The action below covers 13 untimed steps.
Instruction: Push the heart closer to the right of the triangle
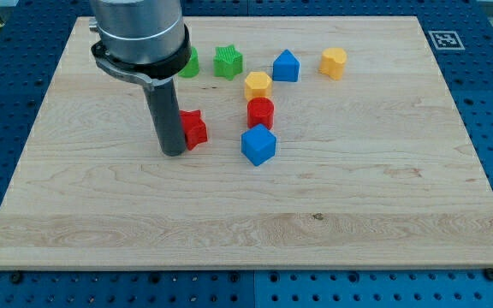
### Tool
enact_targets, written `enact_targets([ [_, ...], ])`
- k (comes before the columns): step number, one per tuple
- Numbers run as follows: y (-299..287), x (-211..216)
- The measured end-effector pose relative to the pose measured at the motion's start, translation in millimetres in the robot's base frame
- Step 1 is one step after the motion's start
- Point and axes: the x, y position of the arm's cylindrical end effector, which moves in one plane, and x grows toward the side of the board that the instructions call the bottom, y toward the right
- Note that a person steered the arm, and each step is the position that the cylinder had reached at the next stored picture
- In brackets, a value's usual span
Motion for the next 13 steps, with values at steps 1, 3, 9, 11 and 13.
enact_targets([
  [1, 0, 0],
  [3, 1, -10],
  [9, 164, 105],
  [11, 162, 102],
  [13, 175, 88],
])
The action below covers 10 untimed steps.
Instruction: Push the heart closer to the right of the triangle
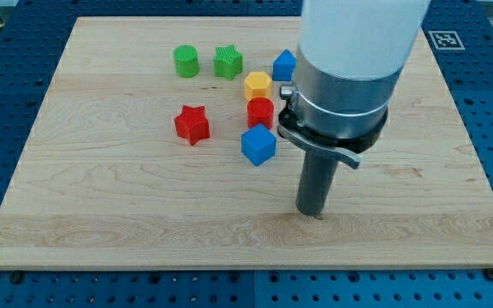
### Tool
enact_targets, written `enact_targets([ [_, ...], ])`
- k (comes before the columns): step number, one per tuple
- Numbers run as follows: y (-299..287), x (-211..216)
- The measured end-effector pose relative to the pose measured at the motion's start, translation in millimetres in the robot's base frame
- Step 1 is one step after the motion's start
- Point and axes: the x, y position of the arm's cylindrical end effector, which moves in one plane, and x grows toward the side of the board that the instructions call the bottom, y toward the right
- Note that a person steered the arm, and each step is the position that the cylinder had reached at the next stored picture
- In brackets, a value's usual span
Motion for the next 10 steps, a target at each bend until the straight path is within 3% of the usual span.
enact_targets([
  [2, 26, -12],
  [6, 107, -140],
  [7, 107, -141],
  [10, 104, -240],
])
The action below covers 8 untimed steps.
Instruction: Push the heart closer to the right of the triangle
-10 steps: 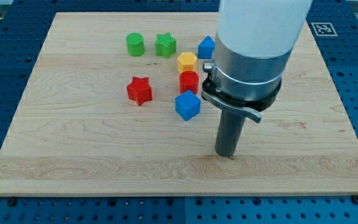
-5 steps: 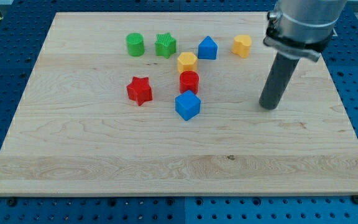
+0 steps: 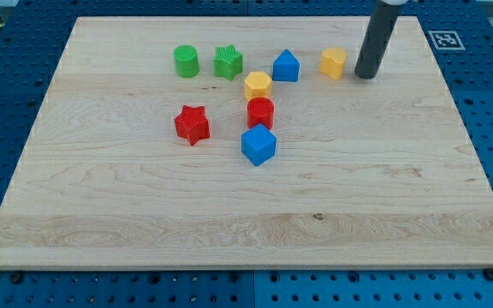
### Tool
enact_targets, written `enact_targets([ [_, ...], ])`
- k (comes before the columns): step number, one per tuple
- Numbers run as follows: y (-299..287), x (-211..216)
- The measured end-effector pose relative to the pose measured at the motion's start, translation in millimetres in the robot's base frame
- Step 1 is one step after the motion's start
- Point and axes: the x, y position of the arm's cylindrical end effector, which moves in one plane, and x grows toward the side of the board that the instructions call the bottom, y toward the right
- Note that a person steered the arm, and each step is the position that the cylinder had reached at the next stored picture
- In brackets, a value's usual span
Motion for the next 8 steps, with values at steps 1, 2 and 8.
enact_targets([
  [1, 0, -3],
  [2, -10, -5],
  [8, -45, 7],
])
